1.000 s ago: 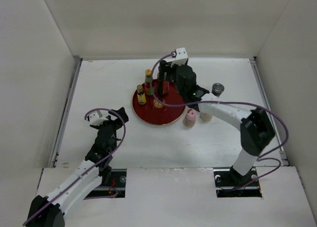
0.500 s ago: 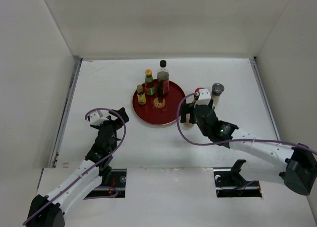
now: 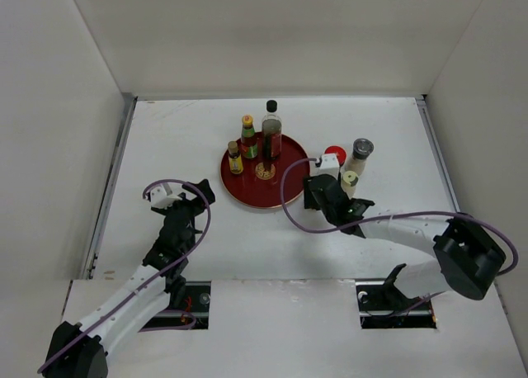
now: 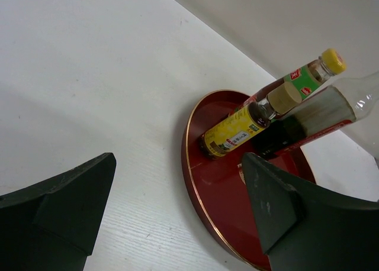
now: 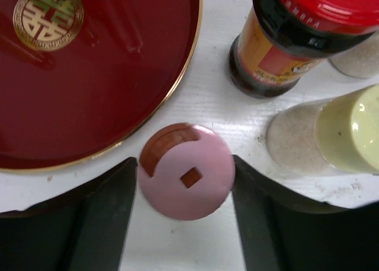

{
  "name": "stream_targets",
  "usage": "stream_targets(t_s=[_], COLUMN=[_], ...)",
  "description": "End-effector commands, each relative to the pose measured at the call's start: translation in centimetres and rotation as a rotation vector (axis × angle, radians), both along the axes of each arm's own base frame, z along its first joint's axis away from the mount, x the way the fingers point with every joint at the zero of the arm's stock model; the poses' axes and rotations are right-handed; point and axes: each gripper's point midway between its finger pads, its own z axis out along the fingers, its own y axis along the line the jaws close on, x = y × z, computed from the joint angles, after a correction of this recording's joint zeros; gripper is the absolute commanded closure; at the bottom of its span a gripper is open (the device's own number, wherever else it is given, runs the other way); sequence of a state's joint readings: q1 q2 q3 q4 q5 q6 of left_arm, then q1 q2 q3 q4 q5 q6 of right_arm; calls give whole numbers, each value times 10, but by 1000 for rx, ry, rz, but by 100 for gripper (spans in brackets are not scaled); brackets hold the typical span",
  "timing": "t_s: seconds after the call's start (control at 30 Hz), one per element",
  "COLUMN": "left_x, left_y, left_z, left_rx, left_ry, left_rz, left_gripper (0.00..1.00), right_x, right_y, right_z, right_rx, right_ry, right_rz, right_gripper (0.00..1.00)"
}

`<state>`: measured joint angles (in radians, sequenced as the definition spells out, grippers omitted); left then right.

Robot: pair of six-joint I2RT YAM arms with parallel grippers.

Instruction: Organize the condiment bottles

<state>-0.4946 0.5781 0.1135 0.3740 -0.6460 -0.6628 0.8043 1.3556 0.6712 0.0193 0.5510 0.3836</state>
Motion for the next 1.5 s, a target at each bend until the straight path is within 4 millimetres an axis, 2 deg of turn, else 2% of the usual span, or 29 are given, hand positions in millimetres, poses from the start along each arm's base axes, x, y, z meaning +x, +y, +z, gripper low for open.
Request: stream_targets(t_s=[0.0,0.1,0.2,0.3,0.37,0.5,0.6,0.73,0.9,0.97,1.03,1.07,1.17,1.23,1.27,1.37,1.47], left_x=[2,2,1,0,2,1,1,1,3,2,2,2,2,2,2,3,1], left_y=[-6,-4,-3,0,1,-2,2,-1,-1,-1,1,1,0,0,1,-2,-2], left_z=[16,16,19,17,13,16,13,15,12,14,13,12,13,14,12,14,16], left_rx=[-37,-38,-44,-46,-40,-44,-39,-43,-34,-39,-39,-37,-38,-39,-36,-40,-43], left_ry=[-57,-59,-71,-73,-60,-66,-61,-67,-50,-59,-59,-57,-56,-59,-55,-58,-67], left_rz=[-14,-9,-12,5,8,0,12,0,0,-2,8,8,0,6,8,-4,-6], left_gripper=[11,11,11,11,11,11,11,11,11,11,11,11,11,11,11,11,11], right_x=[23,22,10,5,13,34,48,51,40,36,32,29,21,16,16,35,60], right_y=[8,5,19,55,89,151,184,210,225,225,220,216,201,182,167,104,29], right_z=[27,49,85,120,126,126,116,86,50,45,50,54,81,104,114,133,133], right_rx=[70,65,86,167,222,269,266,247,201,185,182,181,204,225,231,230,191], right_ry=[-120,-172,-220,-254,-266,-291,-286,-234,-176,-162,-162,-162,-191,-223,-239,-286,-306], right_rz=[-39,-43,14,107,171,254,287,329,362,365,367,368,364,346,321,188,-13], right_gripper=[40,52,55,56,57,57,55,54,48,36,18,12,5,3,2,1,1])
